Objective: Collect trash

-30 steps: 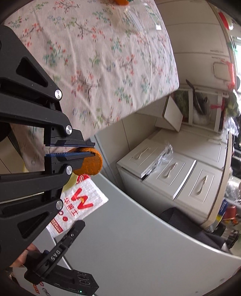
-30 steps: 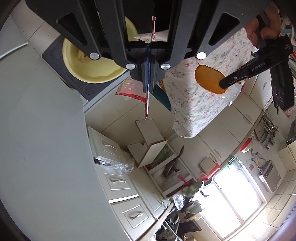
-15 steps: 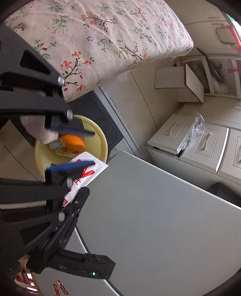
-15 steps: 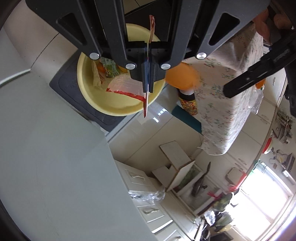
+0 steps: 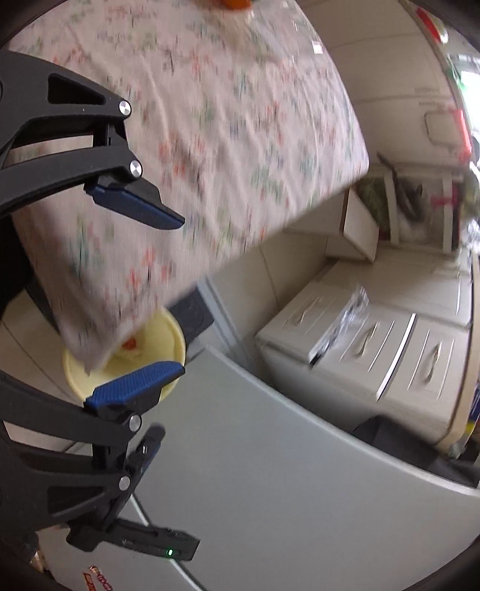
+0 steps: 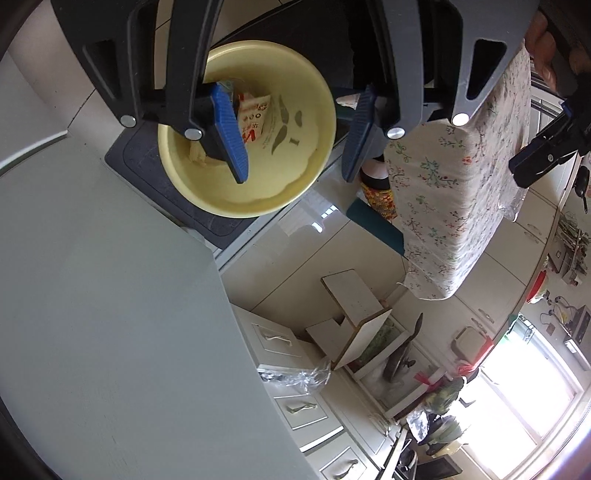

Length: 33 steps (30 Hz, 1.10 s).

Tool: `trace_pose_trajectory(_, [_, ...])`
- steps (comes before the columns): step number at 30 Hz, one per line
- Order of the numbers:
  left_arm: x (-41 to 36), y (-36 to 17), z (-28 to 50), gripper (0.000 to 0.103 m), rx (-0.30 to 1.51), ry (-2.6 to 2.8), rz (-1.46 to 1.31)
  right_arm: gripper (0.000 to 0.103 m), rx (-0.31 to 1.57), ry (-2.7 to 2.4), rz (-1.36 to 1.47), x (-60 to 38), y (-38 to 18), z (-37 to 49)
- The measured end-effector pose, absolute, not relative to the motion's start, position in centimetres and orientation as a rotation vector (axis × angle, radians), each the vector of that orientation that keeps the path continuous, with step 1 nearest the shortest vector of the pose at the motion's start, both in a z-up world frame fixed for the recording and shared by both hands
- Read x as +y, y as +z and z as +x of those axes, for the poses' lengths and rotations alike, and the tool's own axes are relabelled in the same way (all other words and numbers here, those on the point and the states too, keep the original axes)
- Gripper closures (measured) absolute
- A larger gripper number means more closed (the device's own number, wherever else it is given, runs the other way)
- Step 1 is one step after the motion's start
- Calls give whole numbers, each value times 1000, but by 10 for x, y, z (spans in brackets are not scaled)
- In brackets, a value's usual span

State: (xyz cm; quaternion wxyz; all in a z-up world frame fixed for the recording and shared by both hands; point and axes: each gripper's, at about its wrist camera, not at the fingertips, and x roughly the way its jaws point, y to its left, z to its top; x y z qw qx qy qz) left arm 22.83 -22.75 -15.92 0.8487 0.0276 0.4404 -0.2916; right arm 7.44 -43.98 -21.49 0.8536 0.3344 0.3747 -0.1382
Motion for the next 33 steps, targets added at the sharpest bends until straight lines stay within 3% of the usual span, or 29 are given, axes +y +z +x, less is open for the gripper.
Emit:
trace_pose_trajectory(8, [-79, -169, 299, 24, 934, -293, -12, 50, 787, -235, 656, -412, -197, 96])
trace_pose_trajectory(16, [13, -199, 350, 19, 993, -146, -28, 48, 802, -144, 587, -364, -176, 131])
trace_pose_trajectory(22, [23, -205, 367, 8, 973, -174, 41, 46, 809, -55, 533, -322, -159, 159])
trace_pose_trajectory(33, [20, -208, 371, 7, 986, -184, 123, 42, 826, 142, 450, -230, -140, 200])
